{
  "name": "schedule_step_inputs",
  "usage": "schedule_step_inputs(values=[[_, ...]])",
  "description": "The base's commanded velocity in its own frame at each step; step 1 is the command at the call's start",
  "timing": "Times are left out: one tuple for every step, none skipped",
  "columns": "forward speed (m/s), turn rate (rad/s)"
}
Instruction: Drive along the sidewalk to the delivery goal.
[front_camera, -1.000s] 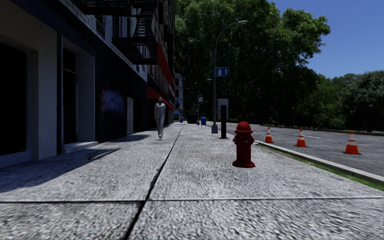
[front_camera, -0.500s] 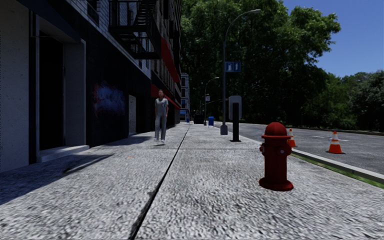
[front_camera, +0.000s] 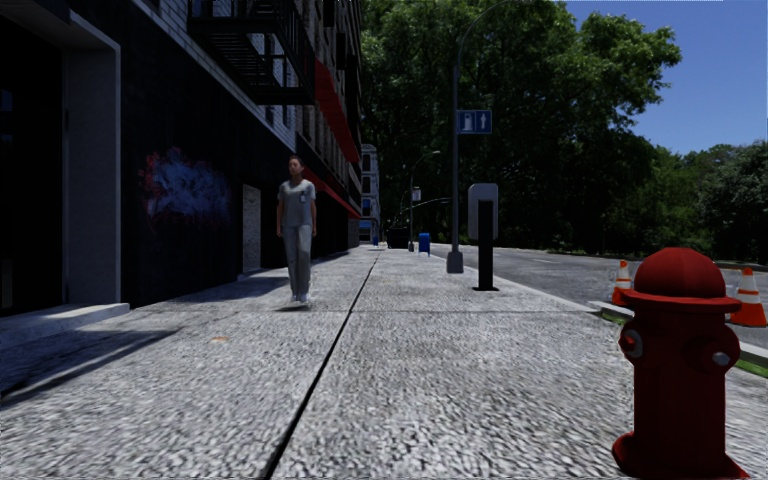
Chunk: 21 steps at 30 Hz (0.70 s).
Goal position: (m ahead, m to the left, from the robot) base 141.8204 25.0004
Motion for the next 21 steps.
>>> schedule_step_inputs(values=[[2.0,0.0],[2.0,0.0],[2.0,0.0],[2.0,0.0],[2.0,0.0],[2.0,0.0],[2.0,0.0],[2.0,0.0],[2.0,0.0],[2.0,0.0],[2.0,0.0],[2.0,0.0],[2.0,0.0],[2.0,0.0],[2.0,0.0],[2.0,0.0],[2.0,0.0],[2.0,0.0],[2.0,0.0],[2.0,0.0],[2.0,0.0]])
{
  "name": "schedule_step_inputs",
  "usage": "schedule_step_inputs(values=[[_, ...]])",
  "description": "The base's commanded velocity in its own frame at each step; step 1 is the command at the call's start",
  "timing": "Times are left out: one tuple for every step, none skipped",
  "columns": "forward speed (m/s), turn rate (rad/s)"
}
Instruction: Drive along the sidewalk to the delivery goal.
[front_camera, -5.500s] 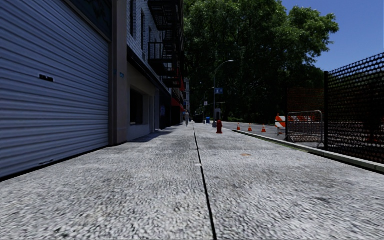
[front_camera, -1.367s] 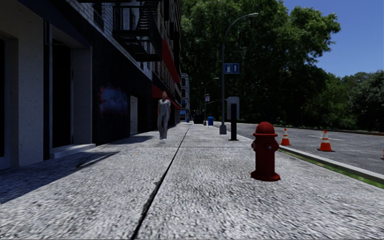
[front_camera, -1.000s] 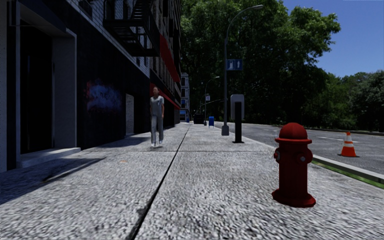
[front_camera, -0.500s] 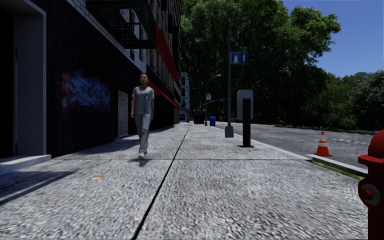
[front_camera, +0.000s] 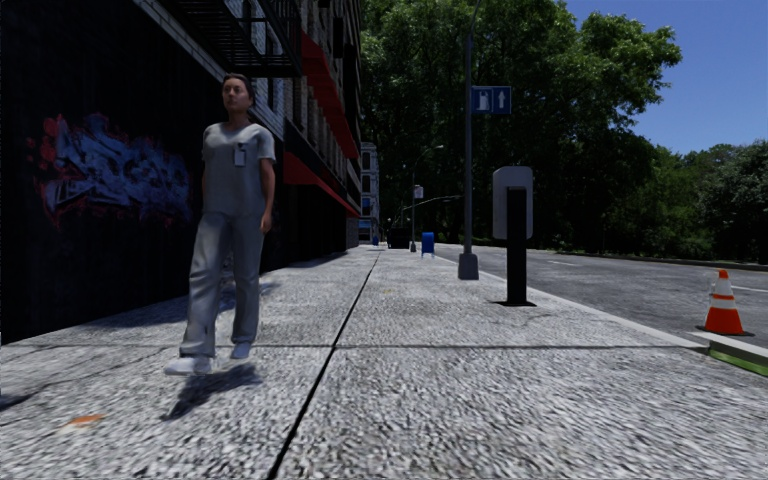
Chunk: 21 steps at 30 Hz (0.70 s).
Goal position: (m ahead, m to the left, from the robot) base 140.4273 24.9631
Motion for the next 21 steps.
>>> schedule_step_inputs(values=[[2.0,0.0],[2.0,0.0],[2.0,0.0],[2.0,0.0],[2.0,0.0],[2.0,0.0],[2.0,0.0],[2.0,0.0],[2.0,0.0],[2.0,0.0],[2.0,0.0],[2.0,0.0],[2.0,0.0],[2.0,0.0],[2.0,0.0],[2.0,0.0],[2.0,0.0],[2.0,0.0],[2.0,0.0],[2.0,0.0],[2.0,0.0]])
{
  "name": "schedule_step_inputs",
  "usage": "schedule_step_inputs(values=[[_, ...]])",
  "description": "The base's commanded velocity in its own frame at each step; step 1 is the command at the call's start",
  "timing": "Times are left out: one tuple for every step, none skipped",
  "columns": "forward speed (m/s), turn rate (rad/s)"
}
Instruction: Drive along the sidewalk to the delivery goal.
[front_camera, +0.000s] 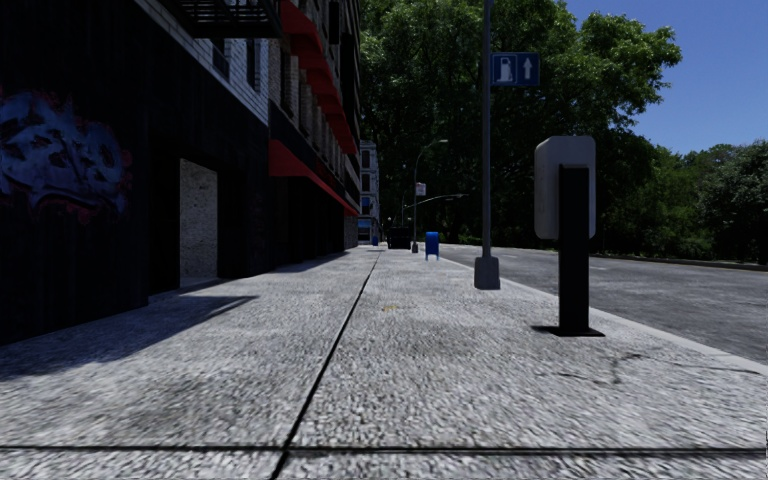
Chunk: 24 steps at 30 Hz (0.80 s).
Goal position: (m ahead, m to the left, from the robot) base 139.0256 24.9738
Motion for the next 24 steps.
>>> schedule_step_inputs(values=[[2.0,0.0],[2.0,0.0],[2.0,0.0],[2.0,0.0],[2.0,0.0],[2.0,0.0],[2.0,0.0],[2.0,0.0],[2.0,0.0],[2.0,0.0],[2.0,0.0],[2.0,0.0],[2.0,0.0],[2.0,0.0],[2.0,0.0],[2.0,0.0],[2.0,0.0],[2.0,0.0],[2.0,0.0],[2.0,0.0],[2.0,0.0],[2.0,0.0],[2.0,0.0],[2.0,0.0]])
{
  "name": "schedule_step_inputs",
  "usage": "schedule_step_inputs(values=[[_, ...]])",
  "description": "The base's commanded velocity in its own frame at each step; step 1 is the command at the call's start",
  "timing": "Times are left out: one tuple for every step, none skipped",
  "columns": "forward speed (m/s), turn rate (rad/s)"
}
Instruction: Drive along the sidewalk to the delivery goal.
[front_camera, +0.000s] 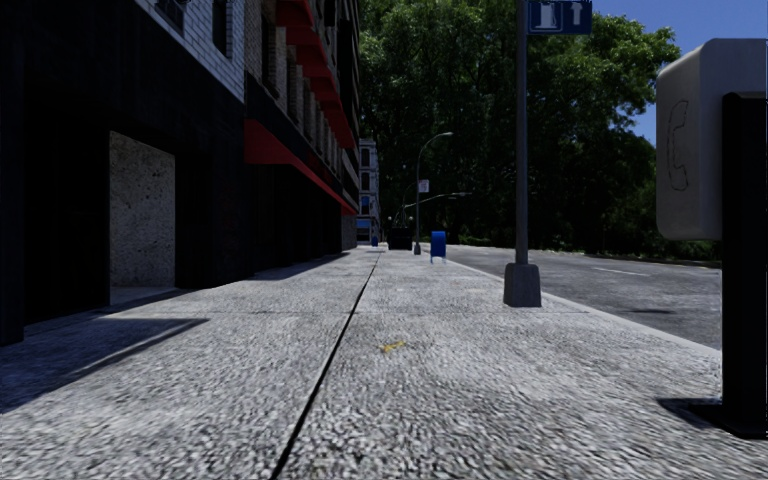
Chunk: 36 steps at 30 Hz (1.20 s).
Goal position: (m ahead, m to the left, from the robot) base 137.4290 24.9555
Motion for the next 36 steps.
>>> schedule_step_inputs(values=[[2.0,0.0],[2.0,0.0],[2.0,0.0],[2.0,0.0],[2.0,0.0],[2.0,0.0],[2.0,0.0],[2.0,0.0],[2.0,0.0],[2.0,0.0],[2.0,0.0],[2.0,0.0],[2.0,0.0],[2.0,0.0],[2.0,0.0],[2.0,0.0],[2.0,0.0],[2.0,0.0],[2.0,0.0],[2.0,0.0],[2.0,0.0],[2.0,0.0],[2.0,0.0],[2.0,0.0],[2.0,0.0],[2.0,0.0],[2.0,0.0],[2.0,0.0],[2.0,0.0],[2.0,0.0],[2.0,0.0],[2.0,0.0],[2.0,0.0],[2.0,0.0],[2.0,0.0],[2.0,0.0]])
